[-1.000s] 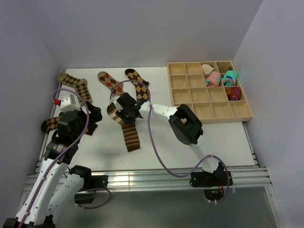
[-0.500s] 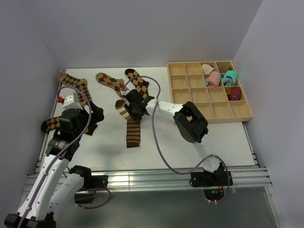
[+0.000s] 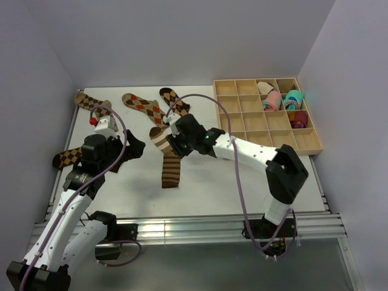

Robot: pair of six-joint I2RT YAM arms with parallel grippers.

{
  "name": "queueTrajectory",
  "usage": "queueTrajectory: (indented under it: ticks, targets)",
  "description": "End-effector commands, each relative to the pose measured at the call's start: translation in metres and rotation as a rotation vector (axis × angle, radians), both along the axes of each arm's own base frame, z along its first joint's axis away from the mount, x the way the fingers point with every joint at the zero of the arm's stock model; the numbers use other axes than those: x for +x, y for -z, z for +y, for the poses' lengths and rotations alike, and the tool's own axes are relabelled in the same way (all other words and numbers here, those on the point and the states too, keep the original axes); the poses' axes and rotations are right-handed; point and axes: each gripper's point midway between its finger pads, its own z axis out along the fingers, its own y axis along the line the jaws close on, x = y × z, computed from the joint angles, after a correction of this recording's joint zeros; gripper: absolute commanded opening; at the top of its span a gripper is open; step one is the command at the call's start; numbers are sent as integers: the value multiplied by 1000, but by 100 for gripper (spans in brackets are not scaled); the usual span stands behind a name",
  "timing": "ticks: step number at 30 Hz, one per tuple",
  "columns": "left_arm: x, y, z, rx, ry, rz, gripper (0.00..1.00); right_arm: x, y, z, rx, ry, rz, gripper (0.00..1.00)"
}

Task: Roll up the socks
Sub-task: Roll the sock at the center of the board.

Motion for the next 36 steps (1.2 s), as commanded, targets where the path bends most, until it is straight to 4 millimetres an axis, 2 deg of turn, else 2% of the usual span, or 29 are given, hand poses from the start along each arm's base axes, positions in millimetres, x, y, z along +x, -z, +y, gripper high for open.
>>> queueTrajectory:
  ticks: [1,4,5,6,8,12,15,25,36]
  targets:
    - [0,-7,-11,-4,63,-31,99,-38,7,2,-29,-172,-74,43]
    - [2,-10,2,15,-18,-41,99,-64,18,4,-59,-271,-107,44]
    - [1,-12,3,6,-28,-47,100,-78,22,10,-68,-313,-115,44]
    - [3,-11,15,26,-92,-47,100,-82,25,12,-88,-334,-130,45]
    - [3,-14,23,27,-145,-52,99,-96,35,16,-116,-378,-132,45]
    - [1,-17,42,45,-246,-63,99,-108,46,25,-174,-431,-153,46]
    - [-1,-21,49,46,-280,-82,99,-112,51,31,-217,-455,-187,46]
    - [0,-24,52,50,-286,-90,99,-117,70,41,-329,-488,-252,46]
    - [0,-25,53,47,-288,-94,99,-119,95,32,-426,-498,-257,44]
